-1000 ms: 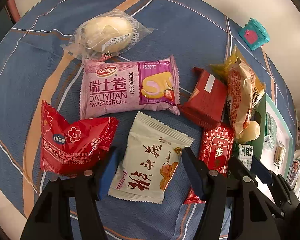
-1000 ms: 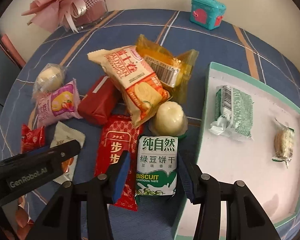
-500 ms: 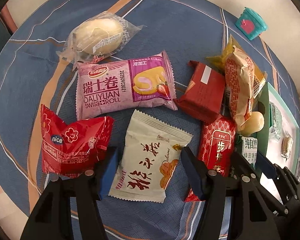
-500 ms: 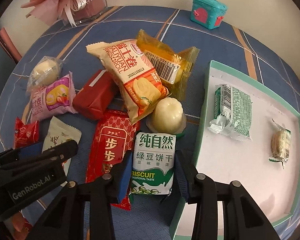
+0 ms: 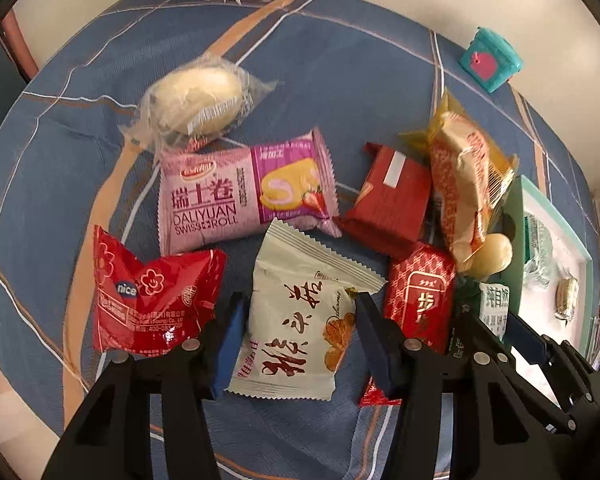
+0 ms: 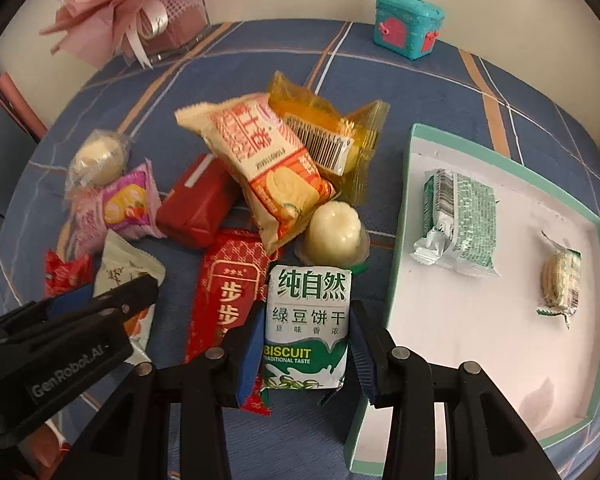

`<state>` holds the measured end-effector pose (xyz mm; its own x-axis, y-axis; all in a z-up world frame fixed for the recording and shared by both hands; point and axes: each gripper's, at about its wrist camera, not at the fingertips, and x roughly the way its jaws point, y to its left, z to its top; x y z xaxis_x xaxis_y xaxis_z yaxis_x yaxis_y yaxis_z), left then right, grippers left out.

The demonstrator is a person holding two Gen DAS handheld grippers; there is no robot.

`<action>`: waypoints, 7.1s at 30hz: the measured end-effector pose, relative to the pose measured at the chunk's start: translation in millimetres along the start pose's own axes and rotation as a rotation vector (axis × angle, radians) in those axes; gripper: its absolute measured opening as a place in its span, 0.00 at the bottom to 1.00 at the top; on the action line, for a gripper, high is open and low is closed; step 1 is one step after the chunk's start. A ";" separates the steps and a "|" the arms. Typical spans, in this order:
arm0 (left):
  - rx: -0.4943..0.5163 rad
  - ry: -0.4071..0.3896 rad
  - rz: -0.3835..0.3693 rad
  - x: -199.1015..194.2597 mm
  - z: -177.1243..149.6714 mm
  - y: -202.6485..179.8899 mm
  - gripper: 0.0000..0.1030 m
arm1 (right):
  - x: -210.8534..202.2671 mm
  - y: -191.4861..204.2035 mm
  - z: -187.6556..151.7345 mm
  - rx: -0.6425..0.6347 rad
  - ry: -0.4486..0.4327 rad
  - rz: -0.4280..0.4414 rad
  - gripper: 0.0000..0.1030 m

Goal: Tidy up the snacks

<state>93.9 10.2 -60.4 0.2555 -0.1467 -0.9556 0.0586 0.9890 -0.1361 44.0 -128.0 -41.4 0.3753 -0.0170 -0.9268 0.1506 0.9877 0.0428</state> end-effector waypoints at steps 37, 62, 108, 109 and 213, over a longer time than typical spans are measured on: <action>0.306 -0.157 -0.098 -56.6 -38.4 -146.6 0.54 | -73.0 -151.4 -31.2 0.282 -0.070 -0.139 0.41; 0.504 0.018 -0.109 2.0 -88.5 -216.9 0.55 | -34.4 -211.8 -70.0 0.371 0.107 -0.147 0.41; 0.281 0.029 -0.058 -12.9 -42.3 -151.2 0.78 | -43.0 -201.8 -58.8 0.339 0.069 -0.216 0.72; 0.281 0.025 -0.047 -11.8 -42.7 -149.9 0.84 | -42.3 -201.9 -58.8 0.337 0.070 -0.216 0.72; -0.079 -0.015 0.001 4.5 4.3 51.8 0.65 | 15.4 31.9 -12.4 -0.022 0.000 0.047 0.46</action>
<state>102.2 60.7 -70.6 0.2704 -0.1457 -0.9517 -0.0174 0.9876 -0.1561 43.2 -94.8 -58.9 0.3815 0.0297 -0.9239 0.1121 0.9906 0.0781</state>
